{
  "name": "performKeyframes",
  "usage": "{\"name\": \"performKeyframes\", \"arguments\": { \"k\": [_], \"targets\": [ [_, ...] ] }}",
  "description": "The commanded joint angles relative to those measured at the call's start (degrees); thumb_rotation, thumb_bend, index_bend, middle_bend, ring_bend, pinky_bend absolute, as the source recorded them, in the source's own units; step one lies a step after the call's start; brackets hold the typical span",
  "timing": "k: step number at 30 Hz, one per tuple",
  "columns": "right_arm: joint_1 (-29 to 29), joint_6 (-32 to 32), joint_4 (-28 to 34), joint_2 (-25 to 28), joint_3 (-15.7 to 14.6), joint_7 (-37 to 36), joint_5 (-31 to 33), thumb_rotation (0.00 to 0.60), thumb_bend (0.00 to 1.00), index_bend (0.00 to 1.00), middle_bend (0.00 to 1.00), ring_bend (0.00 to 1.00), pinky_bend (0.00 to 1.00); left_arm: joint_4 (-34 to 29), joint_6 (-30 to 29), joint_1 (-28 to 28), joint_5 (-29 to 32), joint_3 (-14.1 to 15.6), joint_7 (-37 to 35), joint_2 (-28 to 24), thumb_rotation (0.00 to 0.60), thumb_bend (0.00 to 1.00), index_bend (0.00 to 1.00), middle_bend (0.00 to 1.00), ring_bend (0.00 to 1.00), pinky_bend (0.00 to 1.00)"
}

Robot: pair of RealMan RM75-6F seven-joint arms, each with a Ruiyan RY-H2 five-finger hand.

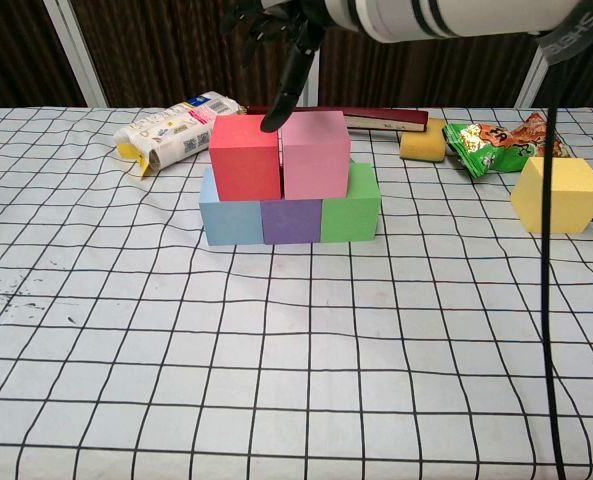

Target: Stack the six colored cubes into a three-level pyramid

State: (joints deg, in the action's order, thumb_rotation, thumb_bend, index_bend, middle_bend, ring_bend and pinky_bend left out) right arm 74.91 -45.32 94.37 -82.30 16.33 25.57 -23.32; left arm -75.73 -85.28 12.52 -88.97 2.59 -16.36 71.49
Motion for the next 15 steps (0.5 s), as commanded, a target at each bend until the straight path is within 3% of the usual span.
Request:
{"name": "performKeyframes", "arguments": {
  "k": [1, 15],
  "targets": [
    [1.7, -0.4, -1.9, -2.1, -0.9, 1.3, 2.0, 0.6, 0.0, 0.0, 0.17, 0.0, 0.0, 0.6, -0.6, -0.9, -0.6, 0.5, -0.7, 0.4, 0.6, 0.0, 0.06, 0.11, 0.02, 0.07],
    [2.9, -2.1, -4.6, -4.8, -2.5, 2.7, 4.8, 0.6, 0.0, 0.0, 0.18, 0.0, 0.0, 3.0, 0.3, -1.8, -2.2, 0.8, -4.0, 3.1, 0.6, 0.0, 0.06, 0.11, 0.02, 0.07]
  ]
}}
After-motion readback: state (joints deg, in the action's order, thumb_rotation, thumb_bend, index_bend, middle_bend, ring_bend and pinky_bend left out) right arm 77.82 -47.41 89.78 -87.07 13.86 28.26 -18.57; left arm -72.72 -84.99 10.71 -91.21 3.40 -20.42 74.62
